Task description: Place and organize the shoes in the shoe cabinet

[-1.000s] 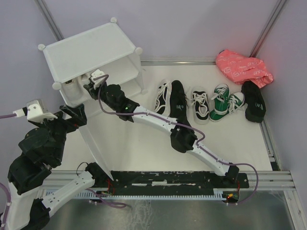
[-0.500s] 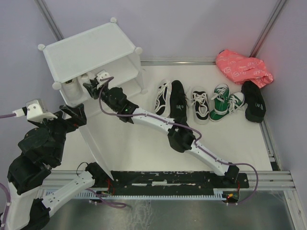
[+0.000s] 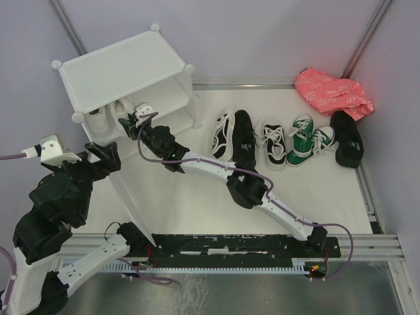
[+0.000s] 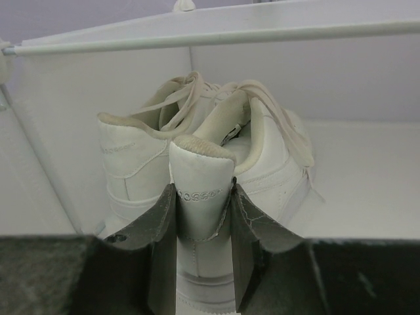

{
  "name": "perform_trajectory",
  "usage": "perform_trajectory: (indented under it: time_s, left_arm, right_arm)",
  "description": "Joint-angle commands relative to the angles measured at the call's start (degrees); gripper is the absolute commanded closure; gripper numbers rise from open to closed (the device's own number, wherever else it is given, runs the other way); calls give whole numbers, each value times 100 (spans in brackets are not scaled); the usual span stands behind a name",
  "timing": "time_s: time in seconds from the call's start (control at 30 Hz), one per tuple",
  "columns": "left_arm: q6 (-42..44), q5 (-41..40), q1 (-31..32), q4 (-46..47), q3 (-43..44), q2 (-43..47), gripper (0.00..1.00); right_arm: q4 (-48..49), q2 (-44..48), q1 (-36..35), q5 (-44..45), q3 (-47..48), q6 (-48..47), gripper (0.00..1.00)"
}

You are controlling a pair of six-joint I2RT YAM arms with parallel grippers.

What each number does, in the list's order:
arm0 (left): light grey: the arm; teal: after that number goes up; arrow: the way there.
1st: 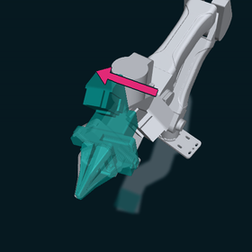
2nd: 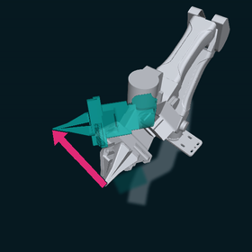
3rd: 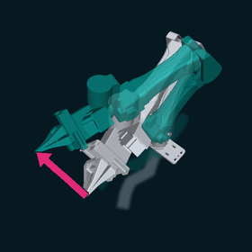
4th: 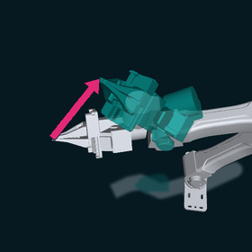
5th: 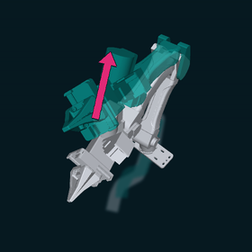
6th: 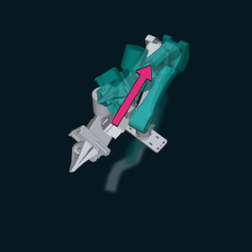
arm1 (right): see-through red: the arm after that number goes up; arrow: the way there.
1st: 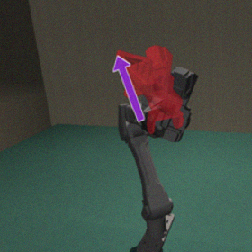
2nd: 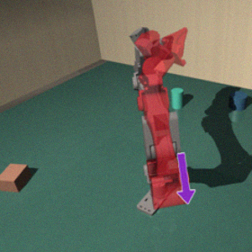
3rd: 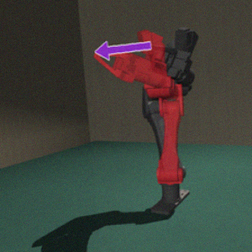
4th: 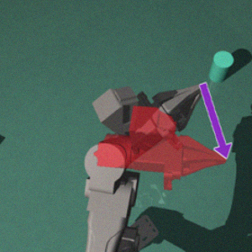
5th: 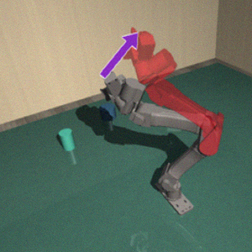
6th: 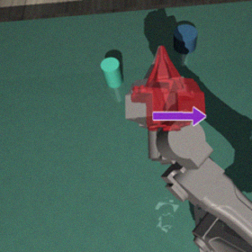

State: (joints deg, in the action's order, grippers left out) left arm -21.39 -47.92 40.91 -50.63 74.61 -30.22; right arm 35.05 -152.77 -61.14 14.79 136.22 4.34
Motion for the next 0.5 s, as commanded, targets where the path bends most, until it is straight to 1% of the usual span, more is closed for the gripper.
perform_trajectory:
  time_s: [0.0,0.07,0.1,0.13,0.17,0.2,0.37,0.43,0.47]
  left_arm:
    - [178,-86,-4,220,8,-76,1]
    - [166,-71,-6,213,10,-91,1]
    - [157,-69,-4,212,14,-90,1]
    - [146,-68,-4,219,4,-92,1]
    - [136,-68,-4,225,-3,-99,1]
    - [129,-57,-5,233,-12,-111,1]
    - [126,31,-8,327,-8,-235,1]
    - [119,52,-4,365,-8,-291,1]
    - [119,45,-8,388,-8,-322,1]
  right_arm:
    - [-637,-419,402,584,650,-126,100]
    - [-797,-488,431,474,751,51,98]
    - [-768,-465,434,468,673,142,92]
    - [-701,-408,436,449,529,191,83]
    - [-616,-347,429,428,371,258,70]
    - [-534,-282,428,407,192,310,60]
    - [-232,68,433,236,-633,529,16]
    - [-16,348,429,-20,-1104,588,2]
    - [106,503,420,-86,-1396,611,1]
